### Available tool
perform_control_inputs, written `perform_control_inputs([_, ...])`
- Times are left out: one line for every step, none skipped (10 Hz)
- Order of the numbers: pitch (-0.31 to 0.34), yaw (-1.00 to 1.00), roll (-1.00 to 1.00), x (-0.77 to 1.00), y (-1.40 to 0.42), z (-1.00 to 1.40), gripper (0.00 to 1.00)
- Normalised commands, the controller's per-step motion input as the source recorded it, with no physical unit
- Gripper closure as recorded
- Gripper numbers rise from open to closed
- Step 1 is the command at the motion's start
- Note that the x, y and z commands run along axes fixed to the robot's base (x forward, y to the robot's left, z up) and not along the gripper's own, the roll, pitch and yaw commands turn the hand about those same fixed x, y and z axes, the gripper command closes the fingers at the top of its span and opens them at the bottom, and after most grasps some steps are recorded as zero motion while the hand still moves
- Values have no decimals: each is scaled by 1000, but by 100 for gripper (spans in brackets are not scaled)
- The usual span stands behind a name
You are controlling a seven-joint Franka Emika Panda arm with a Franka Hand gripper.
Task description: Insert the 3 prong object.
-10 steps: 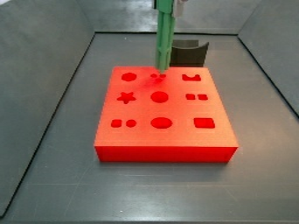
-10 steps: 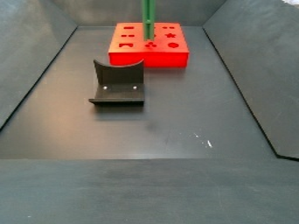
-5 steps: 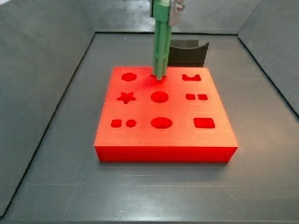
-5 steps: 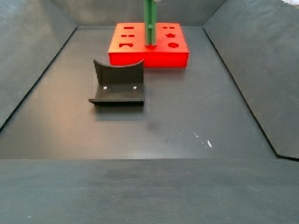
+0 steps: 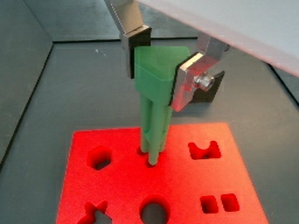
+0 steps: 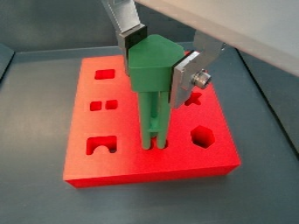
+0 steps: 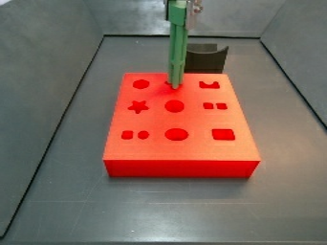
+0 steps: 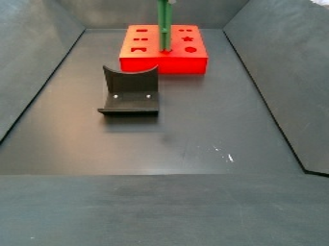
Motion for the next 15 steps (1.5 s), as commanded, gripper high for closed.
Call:
perform_control_inputs([-96,0,0,-66,0,-246,100])
perform_control_inputs([-40,-37,6,-217,0,-134,100])
perform_control_inputs([-36,0,0,-209,-11,0,100])
perform_control_inputs([-44,0,0,-49,0,-91,100])
perform_control_inputs([-53,0,0,0,0,-106,100])
perform_control_inputs([-36,11,0,0,0,-91,100])
perform_control_inputs([-20,60,0,109,-20,-86,100])
perform_control_inputs([-14,57,0,131,-31,-137,100])
perform_control_inputs([-17,69,0,86,-34,-149,100])
perform_control_inputs([-21,71,0,49,-51,-134,100])
perform_control_inputs([-26,57,0,6,-34,-149,100])
perform_control_inputs([0,49,36,20,-71,-120,100])
perform_control_inputs([0,37,47,0,-51,-149,100])
perform_control_inputs([0,0,21,0,0,-77,100])
perform_control_inputs([0,0,80,94,0,-354,100])
